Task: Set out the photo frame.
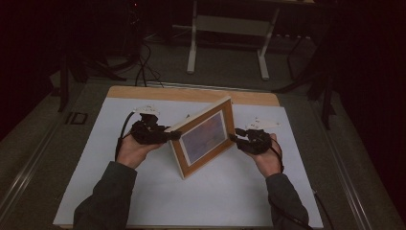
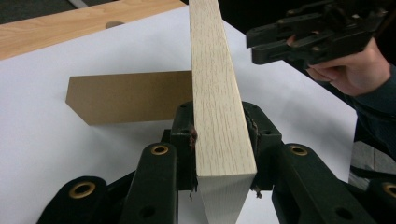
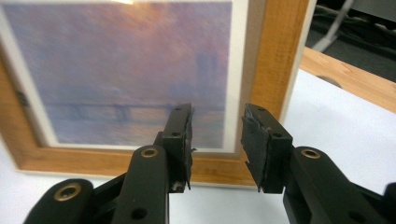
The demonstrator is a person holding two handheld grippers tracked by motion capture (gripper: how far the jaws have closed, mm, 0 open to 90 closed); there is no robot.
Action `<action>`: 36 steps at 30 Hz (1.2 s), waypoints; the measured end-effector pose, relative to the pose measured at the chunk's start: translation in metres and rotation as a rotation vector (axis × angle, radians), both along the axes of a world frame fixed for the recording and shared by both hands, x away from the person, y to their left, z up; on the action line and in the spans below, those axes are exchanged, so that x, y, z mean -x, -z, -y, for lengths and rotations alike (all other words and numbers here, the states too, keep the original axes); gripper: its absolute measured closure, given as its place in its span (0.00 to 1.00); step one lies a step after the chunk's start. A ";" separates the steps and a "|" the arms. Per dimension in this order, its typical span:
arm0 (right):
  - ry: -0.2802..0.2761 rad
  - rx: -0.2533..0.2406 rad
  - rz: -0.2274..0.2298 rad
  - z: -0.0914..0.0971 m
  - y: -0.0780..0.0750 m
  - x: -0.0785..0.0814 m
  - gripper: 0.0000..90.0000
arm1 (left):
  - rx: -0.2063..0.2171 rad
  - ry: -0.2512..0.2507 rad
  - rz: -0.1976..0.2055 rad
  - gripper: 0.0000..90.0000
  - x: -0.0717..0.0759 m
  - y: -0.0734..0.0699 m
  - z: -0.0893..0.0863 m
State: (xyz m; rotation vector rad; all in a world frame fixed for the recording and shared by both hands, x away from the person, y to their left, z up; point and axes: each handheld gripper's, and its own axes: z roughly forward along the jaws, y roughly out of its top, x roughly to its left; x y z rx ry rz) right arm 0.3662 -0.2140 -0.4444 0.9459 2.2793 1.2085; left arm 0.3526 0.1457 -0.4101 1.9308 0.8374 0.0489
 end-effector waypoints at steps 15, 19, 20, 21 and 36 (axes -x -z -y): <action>0.059 0.025 0.020 0.002 -0.006 -0.015 0.65 | -0.003 0.128 -0.005 0.79 -0.015 -0.001 -0.007; 0.075 0.029 0.025 0.004 -0.010 -0.019 0.61 | -0.013 0.183 -0.011 0.79 -0.020 -0.002 -0.005; 0.081 0.039 0.030 0.005 -0.011 -0.020 0.60 | -0.014 0.187 -0.012 0.79 -0.020 -0.003 -0.005; 0.081 0.039 0.030 0.005 -0.011 -0.020 0.60 | -0.014 0.187 -0.012 0.79 -0.020 -0.003 -0.005; -0.014 -0.031 -0.007 0.009 -0.021 -0.044 0.41 | -0.023 0.080 0.043 0.57 -0.006 0.005 -0.001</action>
